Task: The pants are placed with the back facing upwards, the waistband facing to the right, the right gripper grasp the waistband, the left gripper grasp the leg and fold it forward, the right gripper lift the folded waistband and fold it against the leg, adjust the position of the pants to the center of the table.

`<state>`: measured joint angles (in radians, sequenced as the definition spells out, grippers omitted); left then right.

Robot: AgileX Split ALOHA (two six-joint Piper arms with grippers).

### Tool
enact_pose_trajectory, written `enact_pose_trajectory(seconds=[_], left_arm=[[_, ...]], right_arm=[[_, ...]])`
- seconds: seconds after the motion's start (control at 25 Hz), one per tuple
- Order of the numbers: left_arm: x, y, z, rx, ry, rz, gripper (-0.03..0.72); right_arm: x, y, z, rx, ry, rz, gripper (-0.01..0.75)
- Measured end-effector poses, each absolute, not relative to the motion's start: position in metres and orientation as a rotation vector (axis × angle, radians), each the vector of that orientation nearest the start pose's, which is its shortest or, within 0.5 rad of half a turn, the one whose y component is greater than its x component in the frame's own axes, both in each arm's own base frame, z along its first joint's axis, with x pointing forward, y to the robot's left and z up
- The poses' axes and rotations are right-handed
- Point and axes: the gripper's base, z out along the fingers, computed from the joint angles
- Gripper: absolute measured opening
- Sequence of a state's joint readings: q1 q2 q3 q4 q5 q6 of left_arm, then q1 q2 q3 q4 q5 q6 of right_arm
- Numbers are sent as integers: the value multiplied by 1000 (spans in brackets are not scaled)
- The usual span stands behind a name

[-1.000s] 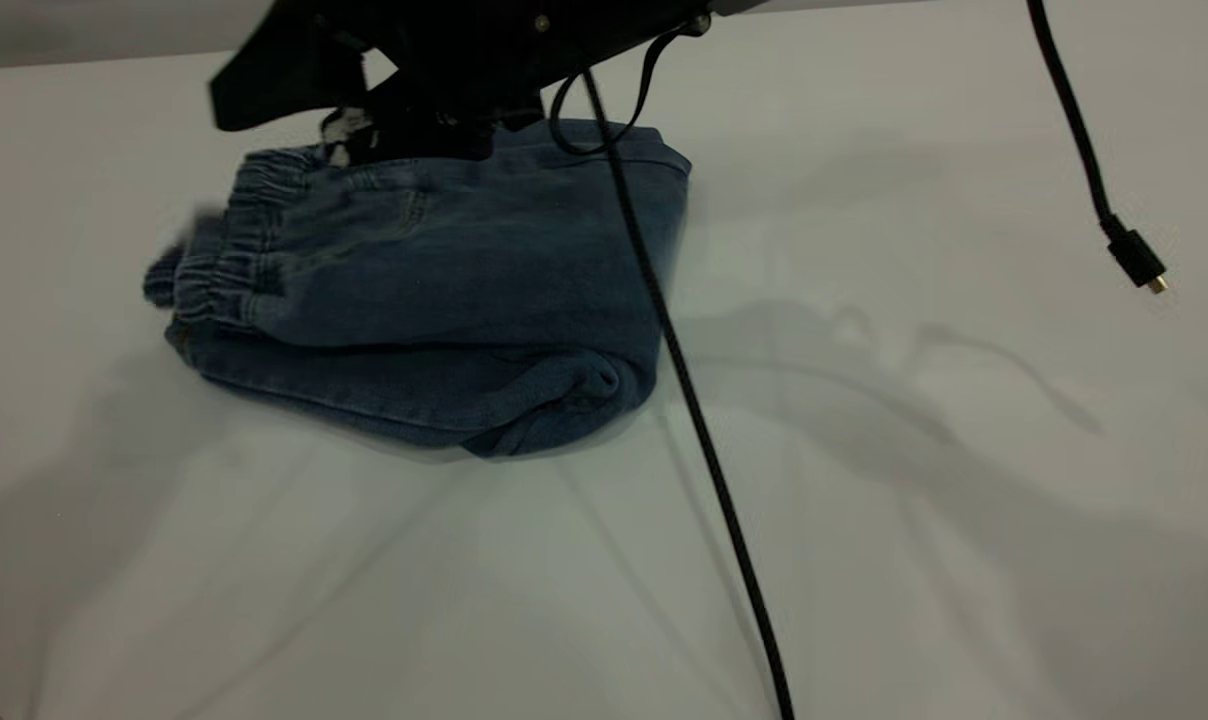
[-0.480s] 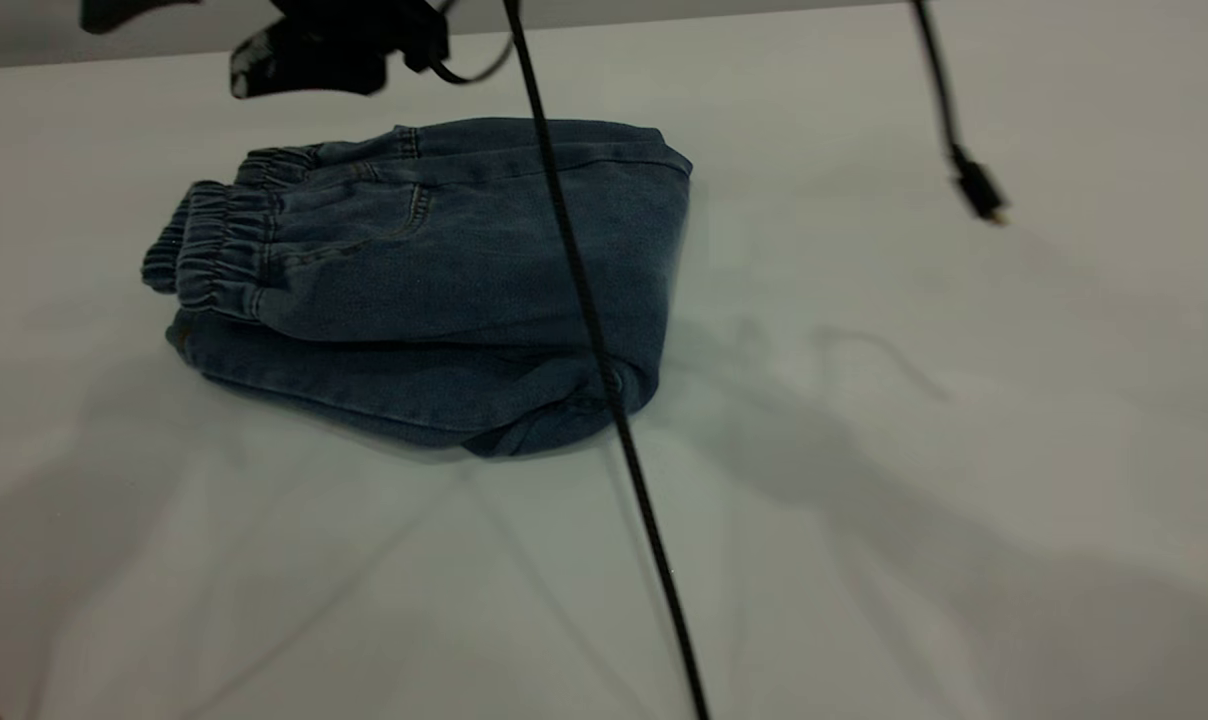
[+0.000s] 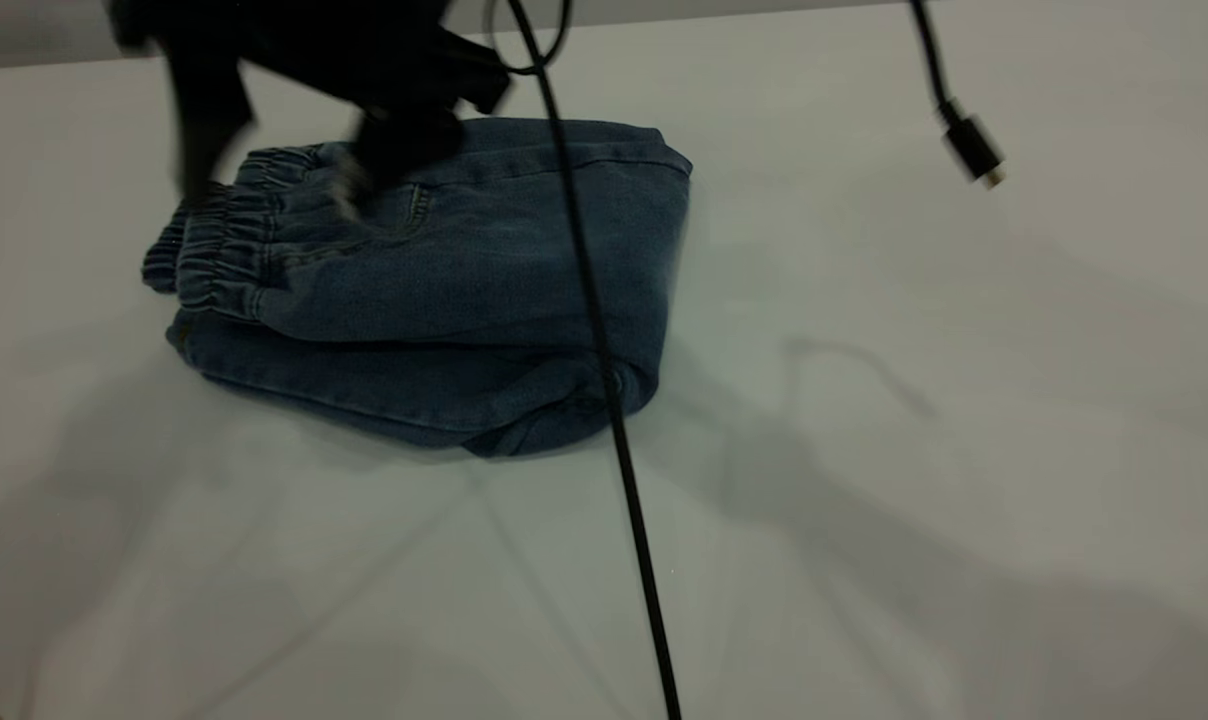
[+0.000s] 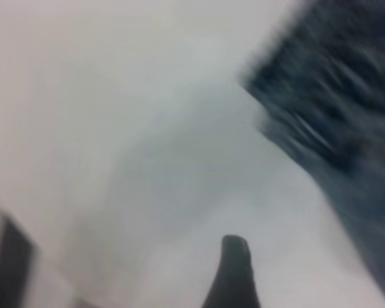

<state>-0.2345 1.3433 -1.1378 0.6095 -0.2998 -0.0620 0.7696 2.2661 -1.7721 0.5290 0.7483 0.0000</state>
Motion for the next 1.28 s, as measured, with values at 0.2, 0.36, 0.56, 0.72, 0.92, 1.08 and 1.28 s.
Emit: enact_pose_trajectory(seconds=[0.2,0.36,0.56,0.72,0.92,1.08,1.28], left_arm=[[294,-85,419,640,1269,113,405],[290,-84,423,617,1266,93,405],[283,-82,430,598,1257,86,405],[275,-79,437,588,1245,95,405],[267,-74,441,571,1286,128,405],[261,-72,446,564,1268,130,405],[254,-70,452,557,1247,132,405]], right_arm=[[340,352,142,-580,2780,554,507],[353,361,134,-509,2715,542,483],[356,382,140,-514,2747,619,464],[363,386,130,-536,2813,545,463],[372,394,107,-532,2884,497,461],[378,400,98,-397,2910,505,461],[379,402,93,-304,2928,511,461]])
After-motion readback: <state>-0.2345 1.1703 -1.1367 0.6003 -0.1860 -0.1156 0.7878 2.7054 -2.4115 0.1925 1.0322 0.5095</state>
